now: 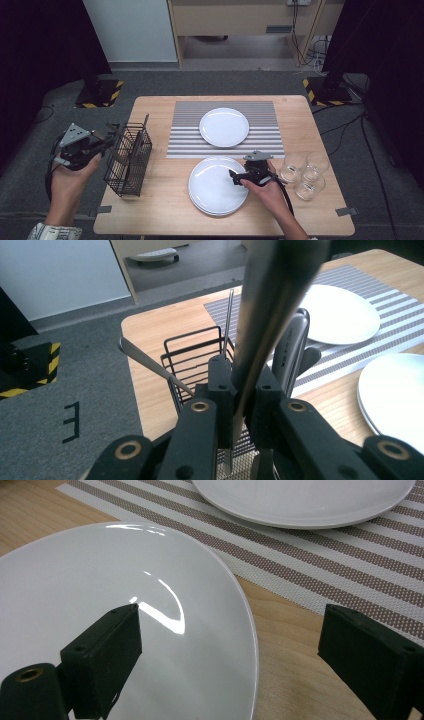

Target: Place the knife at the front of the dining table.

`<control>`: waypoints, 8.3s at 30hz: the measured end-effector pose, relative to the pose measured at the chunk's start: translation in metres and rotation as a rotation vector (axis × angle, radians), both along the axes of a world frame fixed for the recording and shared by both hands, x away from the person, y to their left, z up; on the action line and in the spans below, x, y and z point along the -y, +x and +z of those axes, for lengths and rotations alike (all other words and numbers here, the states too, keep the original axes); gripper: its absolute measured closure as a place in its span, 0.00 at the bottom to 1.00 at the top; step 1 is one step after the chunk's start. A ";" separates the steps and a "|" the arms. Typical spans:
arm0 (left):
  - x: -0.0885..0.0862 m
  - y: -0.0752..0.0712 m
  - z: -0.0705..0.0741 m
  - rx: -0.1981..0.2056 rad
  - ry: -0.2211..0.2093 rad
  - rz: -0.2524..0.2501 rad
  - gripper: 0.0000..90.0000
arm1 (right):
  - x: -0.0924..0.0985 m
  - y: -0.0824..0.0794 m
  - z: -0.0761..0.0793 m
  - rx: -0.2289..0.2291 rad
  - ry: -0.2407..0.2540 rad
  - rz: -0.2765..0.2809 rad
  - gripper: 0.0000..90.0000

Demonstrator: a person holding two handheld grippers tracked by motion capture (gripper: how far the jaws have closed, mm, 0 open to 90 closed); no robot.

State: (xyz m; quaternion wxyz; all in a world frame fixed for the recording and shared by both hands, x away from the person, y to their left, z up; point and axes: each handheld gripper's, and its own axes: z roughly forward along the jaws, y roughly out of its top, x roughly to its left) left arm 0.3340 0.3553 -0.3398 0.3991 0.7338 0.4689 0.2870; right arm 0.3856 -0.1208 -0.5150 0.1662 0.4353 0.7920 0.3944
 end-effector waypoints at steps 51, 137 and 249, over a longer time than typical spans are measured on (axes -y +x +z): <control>0.000 -0.003 0.018 0.013 -0.005 -0.033 0.92 | -0.001 -0.001 0.003 0.013 0.011 0.005 0.12; 0.033 -0.028 0.064 0.078 -0.013 -0.148 0.92 | 0.003 -0.001 0.009 0.022 0.025 -0.005 0.12; 0.151 0.055 -0.033 -0.050 0.001 -0.232 0.92 | -0.115 0.012 0.072 0.088 0.099 0.320 0.53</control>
